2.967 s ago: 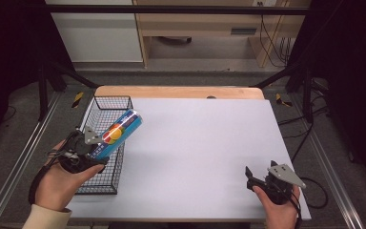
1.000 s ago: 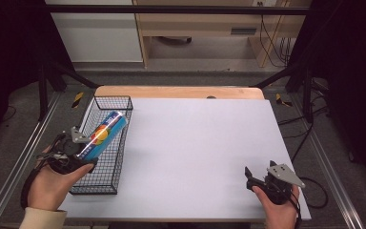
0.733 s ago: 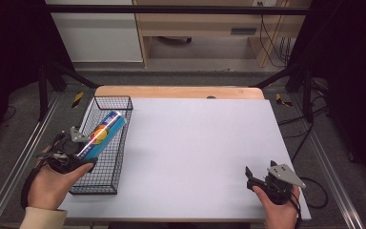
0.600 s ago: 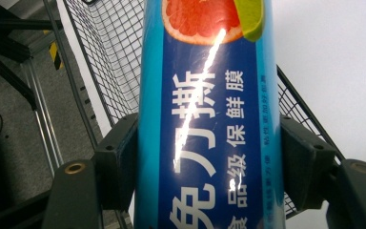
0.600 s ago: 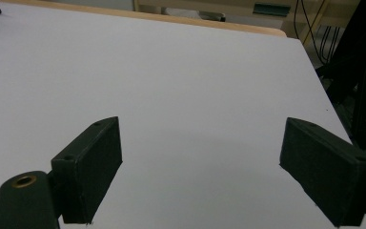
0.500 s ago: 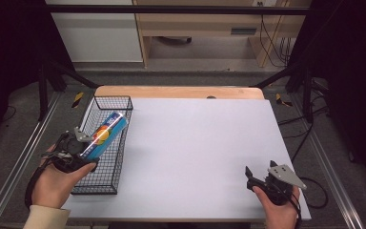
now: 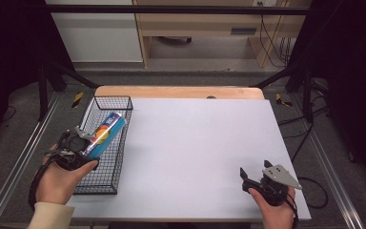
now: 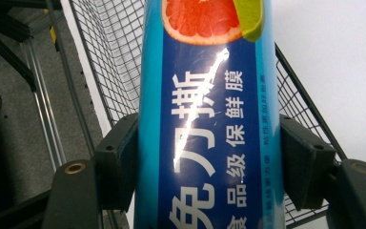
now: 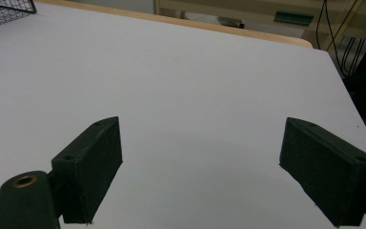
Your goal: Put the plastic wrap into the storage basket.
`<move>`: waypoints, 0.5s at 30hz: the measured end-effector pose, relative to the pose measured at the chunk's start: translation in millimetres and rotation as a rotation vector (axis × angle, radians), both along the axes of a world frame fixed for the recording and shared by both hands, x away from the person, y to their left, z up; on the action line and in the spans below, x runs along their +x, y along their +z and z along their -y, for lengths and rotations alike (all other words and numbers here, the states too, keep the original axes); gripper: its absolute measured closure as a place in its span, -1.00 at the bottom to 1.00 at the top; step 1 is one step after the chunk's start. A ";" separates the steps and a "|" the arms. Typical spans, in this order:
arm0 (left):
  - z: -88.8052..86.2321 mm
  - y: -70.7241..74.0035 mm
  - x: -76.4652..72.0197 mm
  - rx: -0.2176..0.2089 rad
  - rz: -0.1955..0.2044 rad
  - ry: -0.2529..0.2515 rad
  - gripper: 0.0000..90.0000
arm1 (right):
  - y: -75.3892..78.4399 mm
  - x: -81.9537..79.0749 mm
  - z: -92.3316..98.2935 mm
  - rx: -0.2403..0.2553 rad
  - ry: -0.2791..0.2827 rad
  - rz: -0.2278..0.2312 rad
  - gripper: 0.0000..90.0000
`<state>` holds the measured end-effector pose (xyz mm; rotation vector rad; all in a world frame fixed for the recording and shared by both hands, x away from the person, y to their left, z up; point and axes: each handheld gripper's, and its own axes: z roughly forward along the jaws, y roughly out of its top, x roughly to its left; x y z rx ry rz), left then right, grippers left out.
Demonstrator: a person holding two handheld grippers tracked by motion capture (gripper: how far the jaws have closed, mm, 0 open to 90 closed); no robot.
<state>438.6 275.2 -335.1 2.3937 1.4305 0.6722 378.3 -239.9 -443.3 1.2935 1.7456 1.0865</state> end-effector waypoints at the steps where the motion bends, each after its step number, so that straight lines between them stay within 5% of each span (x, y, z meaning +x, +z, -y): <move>1: -1.0 0.8 0.6 -0.001 -0.002 0.006 -0.29 | -0.3 0.1 -0.4 0.000 0.001 -0.002 -0.68; 15: -6.7 1.9 12.8 0.004 -0.036 0.058 -0.29 | -0.8 0.5 1.6 0.009 -0.006 -0.007 -0.68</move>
